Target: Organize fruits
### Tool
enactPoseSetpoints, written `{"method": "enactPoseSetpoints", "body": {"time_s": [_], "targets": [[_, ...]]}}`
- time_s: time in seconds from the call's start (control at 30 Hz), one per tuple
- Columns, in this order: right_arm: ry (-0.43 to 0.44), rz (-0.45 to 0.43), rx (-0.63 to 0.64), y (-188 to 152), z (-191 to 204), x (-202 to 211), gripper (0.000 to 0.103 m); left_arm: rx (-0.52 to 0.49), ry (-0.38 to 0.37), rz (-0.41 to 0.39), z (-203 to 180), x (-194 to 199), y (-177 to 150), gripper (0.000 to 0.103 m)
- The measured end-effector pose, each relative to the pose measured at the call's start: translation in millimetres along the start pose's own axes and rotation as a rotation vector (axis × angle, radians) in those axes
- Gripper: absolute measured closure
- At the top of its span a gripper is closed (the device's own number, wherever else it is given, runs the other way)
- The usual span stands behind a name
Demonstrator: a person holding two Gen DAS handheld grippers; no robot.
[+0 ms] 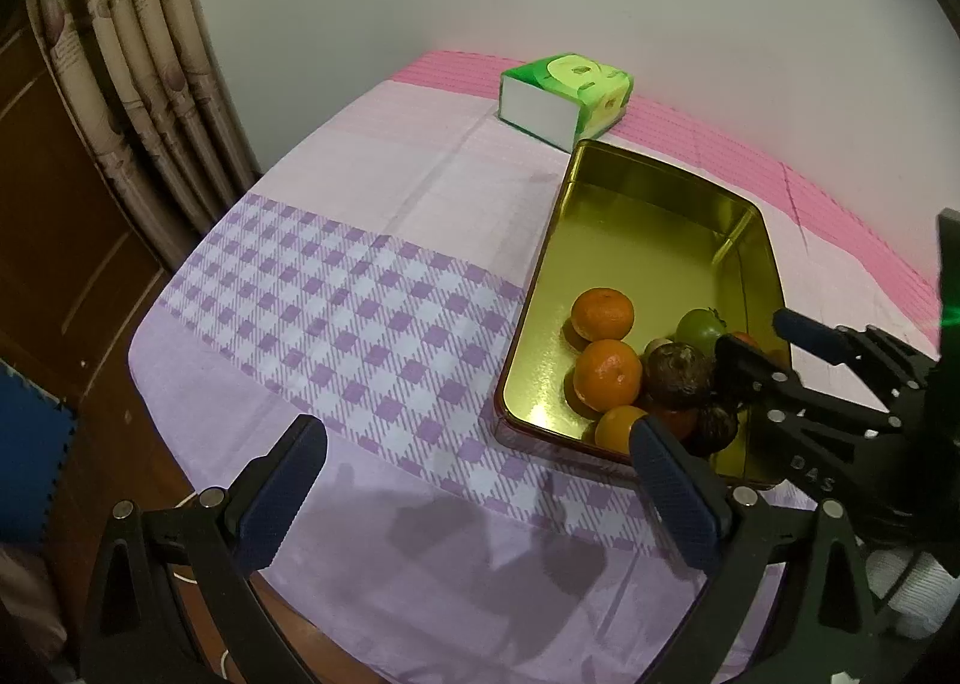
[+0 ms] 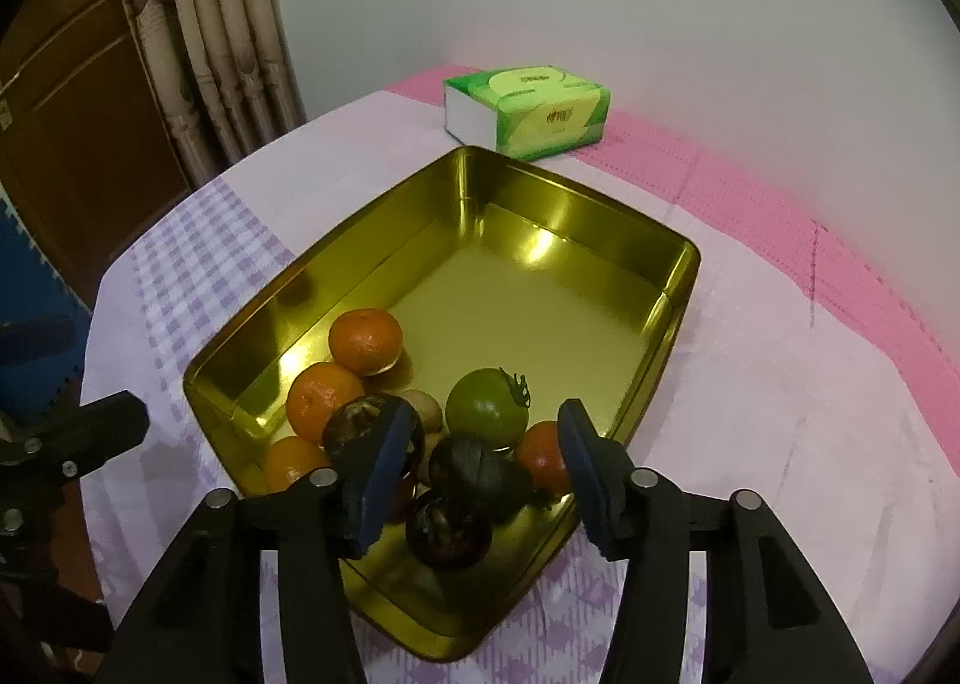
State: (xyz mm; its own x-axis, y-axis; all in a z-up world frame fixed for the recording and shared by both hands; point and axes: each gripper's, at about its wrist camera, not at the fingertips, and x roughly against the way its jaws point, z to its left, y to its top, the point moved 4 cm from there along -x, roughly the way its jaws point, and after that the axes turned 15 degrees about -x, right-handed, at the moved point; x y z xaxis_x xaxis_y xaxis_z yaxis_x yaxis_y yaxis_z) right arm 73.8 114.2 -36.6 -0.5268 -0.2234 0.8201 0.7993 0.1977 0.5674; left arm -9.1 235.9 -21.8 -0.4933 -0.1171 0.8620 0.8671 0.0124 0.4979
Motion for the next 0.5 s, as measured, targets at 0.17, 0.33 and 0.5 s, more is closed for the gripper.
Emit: {"method": "enactPoseSetpoints", "body": {"time_s": [0.17, 0.33, 0.5], "targets": [[-0.004, -0.012, -0.043, -4, -11, 20, 0.036, -0.024, 0.002, -0.003, -5, 1, 1, 0.003], [-0.019, -0.007, -0.075, -17, -20, 39, 0.019, -0.067, 0.003, -0.008, -15, 4, 0, 0.003], [-0.037, 0.015, -0.083, -32, -22, 47, 0.012, -0.091, 0.004, -0.009, -20, 5, 0, 0.003]]}}
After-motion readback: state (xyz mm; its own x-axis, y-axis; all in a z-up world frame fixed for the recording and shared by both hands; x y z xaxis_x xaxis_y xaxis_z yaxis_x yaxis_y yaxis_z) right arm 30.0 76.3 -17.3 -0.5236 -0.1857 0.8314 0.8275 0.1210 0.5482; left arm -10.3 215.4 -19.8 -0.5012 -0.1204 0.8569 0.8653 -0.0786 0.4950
